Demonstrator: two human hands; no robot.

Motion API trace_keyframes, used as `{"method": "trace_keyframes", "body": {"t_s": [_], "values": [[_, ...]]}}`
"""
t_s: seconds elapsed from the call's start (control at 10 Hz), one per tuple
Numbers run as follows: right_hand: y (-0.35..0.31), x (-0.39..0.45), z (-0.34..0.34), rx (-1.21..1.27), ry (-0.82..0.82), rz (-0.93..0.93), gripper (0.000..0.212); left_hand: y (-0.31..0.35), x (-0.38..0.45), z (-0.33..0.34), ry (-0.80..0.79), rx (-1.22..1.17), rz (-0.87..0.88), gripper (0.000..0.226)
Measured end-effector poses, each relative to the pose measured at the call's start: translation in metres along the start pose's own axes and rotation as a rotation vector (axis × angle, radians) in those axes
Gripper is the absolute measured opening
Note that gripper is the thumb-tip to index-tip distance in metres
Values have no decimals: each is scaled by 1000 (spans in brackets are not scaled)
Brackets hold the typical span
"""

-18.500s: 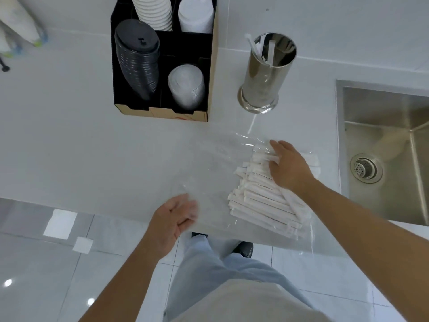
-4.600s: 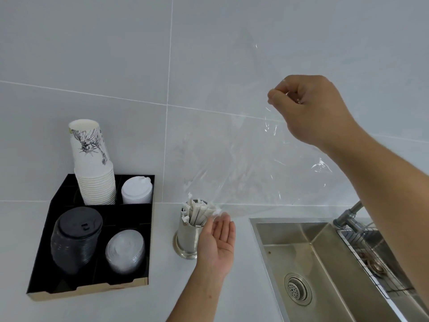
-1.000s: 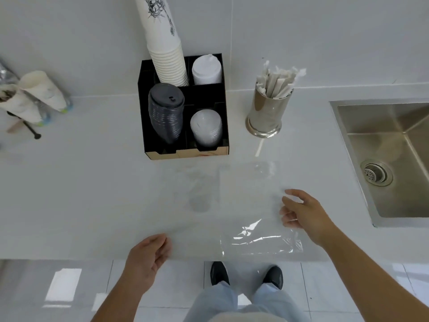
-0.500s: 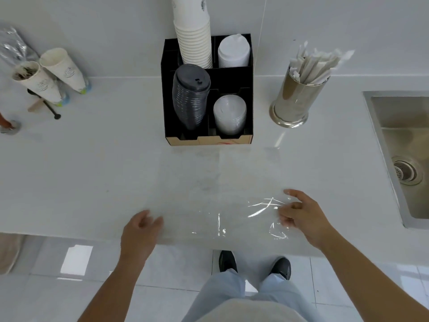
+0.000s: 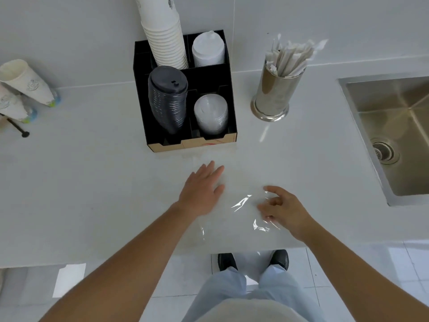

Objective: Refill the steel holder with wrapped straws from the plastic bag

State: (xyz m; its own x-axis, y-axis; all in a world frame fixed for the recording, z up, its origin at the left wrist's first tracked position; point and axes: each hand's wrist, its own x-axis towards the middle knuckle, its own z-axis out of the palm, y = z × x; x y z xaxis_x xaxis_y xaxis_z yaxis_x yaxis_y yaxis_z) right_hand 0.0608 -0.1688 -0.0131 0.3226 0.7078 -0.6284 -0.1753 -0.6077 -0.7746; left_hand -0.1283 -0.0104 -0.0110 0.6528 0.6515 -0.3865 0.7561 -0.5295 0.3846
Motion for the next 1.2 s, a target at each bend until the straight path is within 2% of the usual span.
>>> {"method": "trace_keyframes", "body": {"t_s": [0.1,0.2,0.3,0.4,0.7,0.8,1.0,1.1,1.2], "values": [[9,-12,-8,32,-31,40,60,2,19,5,-87,133,23,57],[21,-22,-15,120,14,112,51,-2,28,9,-116,161,32,60],[34,-26,-19,94,68,174,28,-3,32,12,-97,177,42,63],[41,-29,-20,53,56,197,20,-3,35,14,-100,185,48,64],[41,-31,-23,19,46,215,14,0,34,12,-66,146,46,64],[35,-29,-30,19,60,200,7,5,33,8,-46,112,39,61],[9,-24,-52,54,76,124,11,25,24,-3,21,-17,1,56],[-8,-20,-64,114,59,111,12,36,19,-11,36,-95,-26,56],[-44,-18,-81,274,35,39,18,52,17,-23,141,-144,9,55]]}}
